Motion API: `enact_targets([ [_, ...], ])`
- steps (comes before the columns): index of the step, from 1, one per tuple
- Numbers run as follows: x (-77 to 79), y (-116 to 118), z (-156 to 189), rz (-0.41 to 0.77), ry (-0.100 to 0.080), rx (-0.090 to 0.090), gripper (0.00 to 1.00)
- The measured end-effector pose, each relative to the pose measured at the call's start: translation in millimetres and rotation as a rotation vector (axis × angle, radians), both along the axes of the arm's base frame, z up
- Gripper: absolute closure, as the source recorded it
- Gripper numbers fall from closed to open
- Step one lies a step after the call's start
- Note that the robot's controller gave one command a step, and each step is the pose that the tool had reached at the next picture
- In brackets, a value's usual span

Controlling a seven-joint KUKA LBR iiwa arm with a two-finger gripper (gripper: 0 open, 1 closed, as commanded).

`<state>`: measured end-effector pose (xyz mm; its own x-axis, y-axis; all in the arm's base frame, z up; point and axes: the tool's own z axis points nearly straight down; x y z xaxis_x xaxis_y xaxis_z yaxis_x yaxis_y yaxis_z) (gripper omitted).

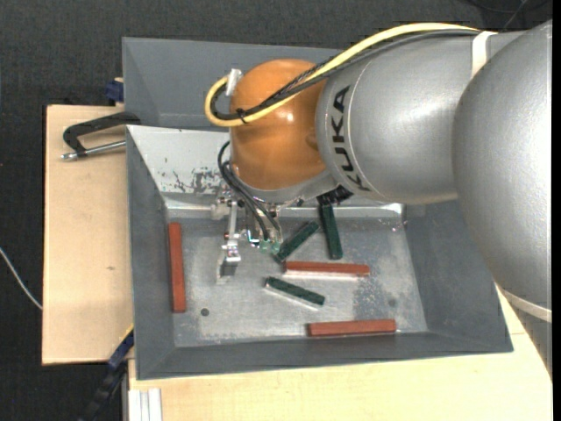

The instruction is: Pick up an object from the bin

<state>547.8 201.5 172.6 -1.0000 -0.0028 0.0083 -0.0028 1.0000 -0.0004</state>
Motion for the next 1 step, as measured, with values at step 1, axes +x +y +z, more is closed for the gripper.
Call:
enact_targets([
  [1, 2.1, -0.7, 4.4, -0.002, -0.008, 0.002, 0.0],
])
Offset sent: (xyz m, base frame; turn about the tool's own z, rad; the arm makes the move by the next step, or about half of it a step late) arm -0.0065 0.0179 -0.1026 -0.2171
